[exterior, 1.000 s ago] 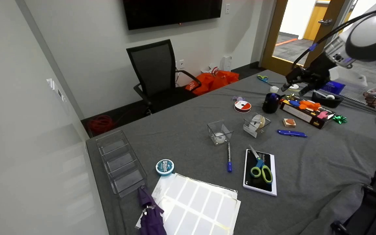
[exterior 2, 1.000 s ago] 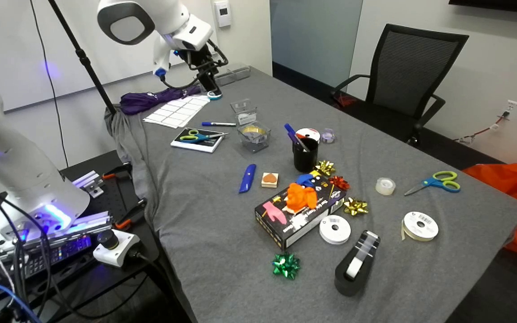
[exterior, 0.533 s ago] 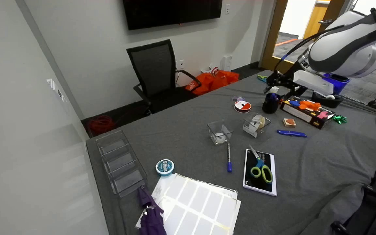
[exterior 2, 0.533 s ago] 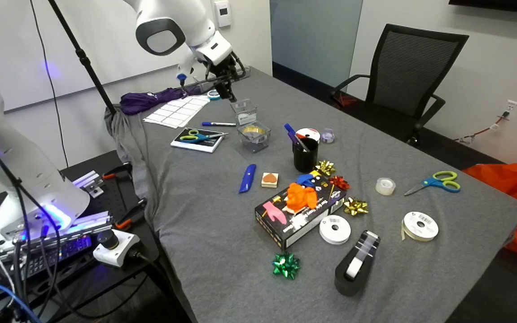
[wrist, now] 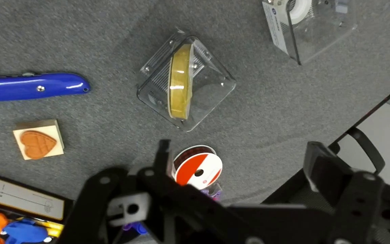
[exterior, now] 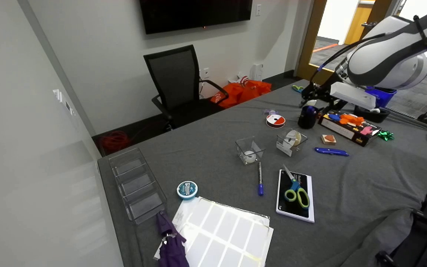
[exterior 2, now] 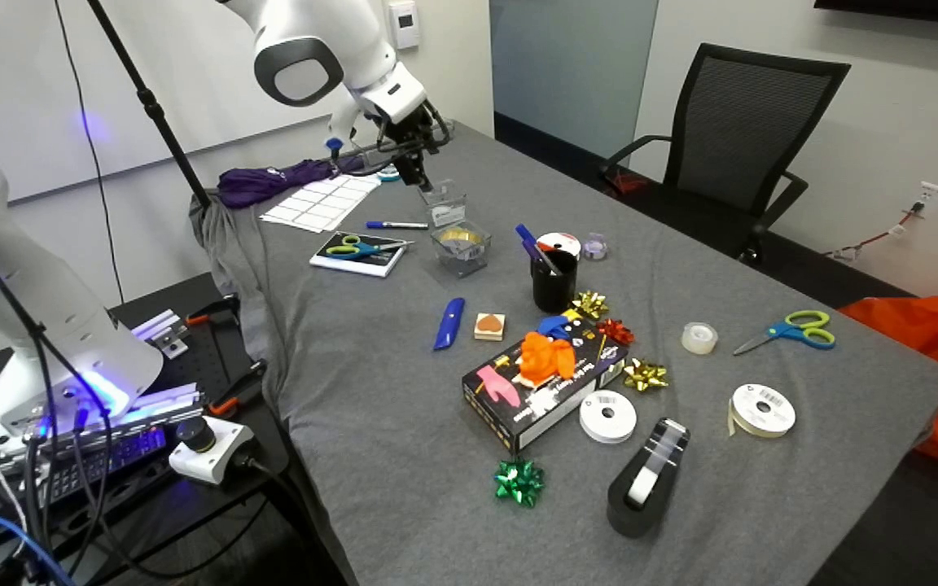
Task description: Pick up the yellow ribbon tape and put it on the table
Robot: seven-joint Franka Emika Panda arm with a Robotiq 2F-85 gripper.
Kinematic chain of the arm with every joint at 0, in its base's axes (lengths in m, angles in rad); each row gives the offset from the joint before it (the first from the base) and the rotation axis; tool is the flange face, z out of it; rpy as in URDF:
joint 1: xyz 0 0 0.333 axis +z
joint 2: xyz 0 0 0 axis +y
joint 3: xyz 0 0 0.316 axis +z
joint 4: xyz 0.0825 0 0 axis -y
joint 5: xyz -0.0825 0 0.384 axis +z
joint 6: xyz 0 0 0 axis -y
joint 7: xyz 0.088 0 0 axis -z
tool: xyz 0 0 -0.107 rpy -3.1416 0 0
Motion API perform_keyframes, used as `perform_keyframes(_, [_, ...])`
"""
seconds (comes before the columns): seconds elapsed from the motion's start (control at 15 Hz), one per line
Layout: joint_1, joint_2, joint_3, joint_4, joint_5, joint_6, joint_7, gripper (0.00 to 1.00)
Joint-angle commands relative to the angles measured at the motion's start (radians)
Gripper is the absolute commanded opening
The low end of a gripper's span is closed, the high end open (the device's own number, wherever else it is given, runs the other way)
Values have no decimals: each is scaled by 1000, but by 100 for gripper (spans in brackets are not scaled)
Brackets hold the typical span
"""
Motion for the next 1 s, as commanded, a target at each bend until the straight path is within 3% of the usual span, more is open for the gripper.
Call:
perform_keyframes(0.0, [-19, 115, -9, 28, -116, 43, 122, 100])
perform_keyframes(0.93, [36, 351, -45, 164, -115, 92, 311, 100])
